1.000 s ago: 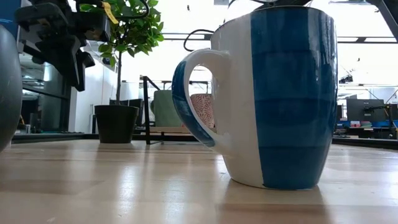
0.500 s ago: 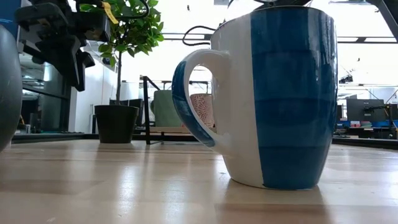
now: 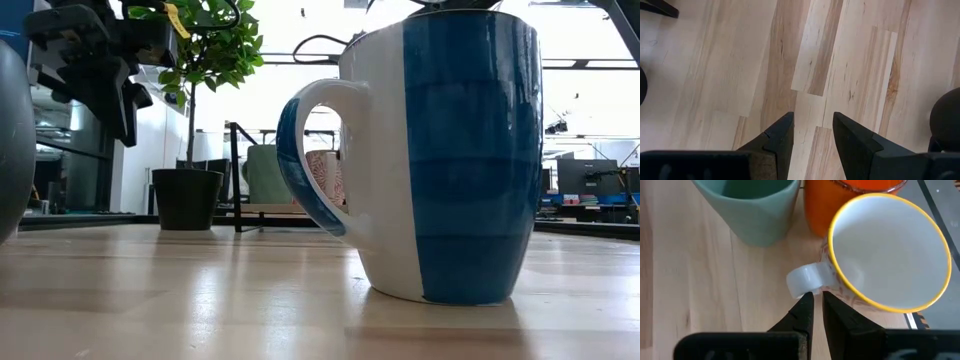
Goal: Place coffee mugs
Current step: Put the patterned orange mug on the shelf, then move the black mug from bottom left to the center of the table
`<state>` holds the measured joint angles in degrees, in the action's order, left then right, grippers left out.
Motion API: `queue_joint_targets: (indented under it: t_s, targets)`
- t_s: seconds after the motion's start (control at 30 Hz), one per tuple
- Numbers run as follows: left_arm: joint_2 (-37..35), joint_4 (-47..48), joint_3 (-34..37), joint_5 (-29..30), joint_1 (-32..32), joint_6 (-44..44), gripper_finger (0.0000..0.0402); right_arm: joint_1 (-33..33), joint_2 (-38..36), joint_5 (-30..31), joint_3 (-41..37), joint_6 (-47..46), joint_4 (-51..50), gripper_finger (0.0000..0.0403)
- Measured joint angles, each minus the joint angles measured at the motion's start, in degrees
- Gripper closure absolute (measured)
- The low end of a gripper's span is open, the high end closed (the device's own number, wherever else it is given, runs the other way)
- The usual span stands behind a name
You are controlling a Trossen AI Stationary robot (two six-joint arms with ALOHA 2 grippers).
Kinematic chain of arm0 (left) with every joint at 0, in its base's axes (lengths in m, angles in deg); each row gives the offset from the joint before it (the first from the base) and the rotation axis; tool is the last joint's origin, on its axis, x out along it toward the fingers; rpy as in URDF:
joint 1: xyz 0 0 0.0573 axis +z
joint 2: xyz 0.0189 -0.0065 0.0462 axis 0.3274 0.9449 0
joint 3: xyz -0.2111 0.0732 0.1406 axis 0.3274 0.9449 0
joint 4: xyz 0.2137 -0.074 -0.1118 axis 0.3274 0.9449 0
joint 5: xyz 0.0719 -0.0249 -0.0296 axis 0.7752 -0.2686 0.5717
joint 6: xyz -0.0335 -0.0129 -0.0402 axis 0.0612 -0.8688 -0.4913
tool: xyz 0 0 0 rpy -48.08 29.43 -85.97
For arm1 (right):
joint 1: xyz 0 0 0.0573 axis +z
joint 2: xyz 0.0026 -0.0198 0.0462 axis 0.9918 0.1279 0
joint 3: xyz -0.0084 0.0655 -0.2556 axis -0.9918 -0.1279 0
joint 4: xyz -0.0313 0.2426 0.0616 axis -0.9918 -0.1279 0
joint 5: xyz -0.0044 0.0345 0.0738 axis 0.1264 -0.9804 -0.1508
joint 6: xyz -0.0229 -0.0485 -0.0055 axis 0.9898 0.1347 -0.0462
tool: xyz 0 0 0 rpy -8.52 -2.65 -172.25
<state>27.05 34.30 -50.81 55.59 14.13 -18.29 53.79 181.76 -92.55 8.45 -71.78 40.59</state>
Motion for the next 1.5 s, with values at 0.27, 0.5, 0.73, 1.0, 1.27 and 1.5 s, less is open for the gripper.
queue_joint_targets:
  t_s: [0.27, 0.5, 0.73, 1.0, 1.27, 1.5]
  targets:
    - [0.0, 0.0, 0.0, 0.0, 0.01, -0.02, 0.0275, 0.02, 0.0, -0.36, 0.0, -0.01, 1.71, 0.0379]
    - [0.0, 0.0, 0.0, 0.0, 0.01, -0.51, 0.0275, -0.02, 0.0, 6.64, 0.0, -1.75, -2.81, 0.0379]
    - [0.0, 0.0, 0.0, 0.0, -0.01, -0.53, 0.0275, 0.95, 0.0, 1.44, 0.0, -3.12, -13.64, 0.0379]
    - [0.0, 0.02, 0.0, 0.0, 0.0, -0.56, 0.0275, 5.28, 0.0, -13.29, 0.0, -1.15, -23.82, 0.0379]
    - [0.0, 0.0, 0.0, -0.02, 0.0, -1.95, 0.0275, 16.89, 0.0, -26.24, 0.0, 4.15, -44.98, 0.0381]
    - [0.0, -0.02, 0.0, 0.0, 0.01, -2.02, 0.0275, 28.62, -1.5, -21.11, -0.04, -9.31, -59.1, 0.0401]
